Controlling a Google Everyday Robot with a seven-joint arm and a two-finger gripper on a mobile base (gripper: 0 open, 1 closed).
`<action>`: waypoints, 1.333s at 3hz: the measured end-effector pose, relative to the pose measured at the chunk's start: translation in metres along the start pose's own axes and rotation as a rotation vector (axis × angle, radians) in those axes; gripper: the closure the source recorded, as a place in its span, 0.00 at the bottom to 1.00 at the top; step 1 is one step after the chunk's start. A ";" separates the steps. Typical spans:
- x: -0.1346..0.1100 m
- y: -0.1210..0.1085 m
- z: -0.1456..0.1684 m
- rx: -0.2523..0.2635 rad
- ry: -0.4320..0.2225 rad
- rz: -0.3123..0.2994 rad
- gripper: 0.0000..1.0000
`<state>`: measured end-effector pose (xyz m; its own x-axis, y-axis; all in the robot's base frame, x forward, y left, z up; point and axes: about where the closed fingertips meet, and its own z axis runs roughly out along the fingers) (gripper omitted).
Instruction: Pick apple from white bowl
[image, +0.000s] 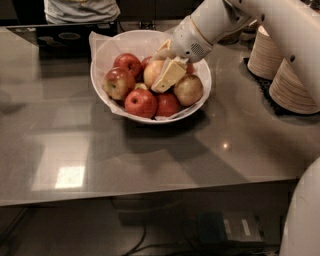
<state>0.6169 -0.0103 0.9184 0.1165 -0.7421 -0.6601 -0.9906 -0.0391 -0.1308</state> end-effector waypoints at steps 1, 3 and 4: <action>-0.013 0.009 -0.017 0.045 -0.017 -0.031 1.00; -0.037 0.030 -0.055 0.132 -0.087 -0.106 1.00; -0.041 0.063 -0.101 0.173 -0.133 -0.154 1.00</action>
Offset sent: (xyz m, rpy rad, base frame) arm -0.0427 -0.0148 0.0753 0.0861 -0.1982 -0.0137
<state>0.5423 -0.0499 1.0119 0.2844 -0.6414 -0.7125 -0.9350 -0.0213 -0.3540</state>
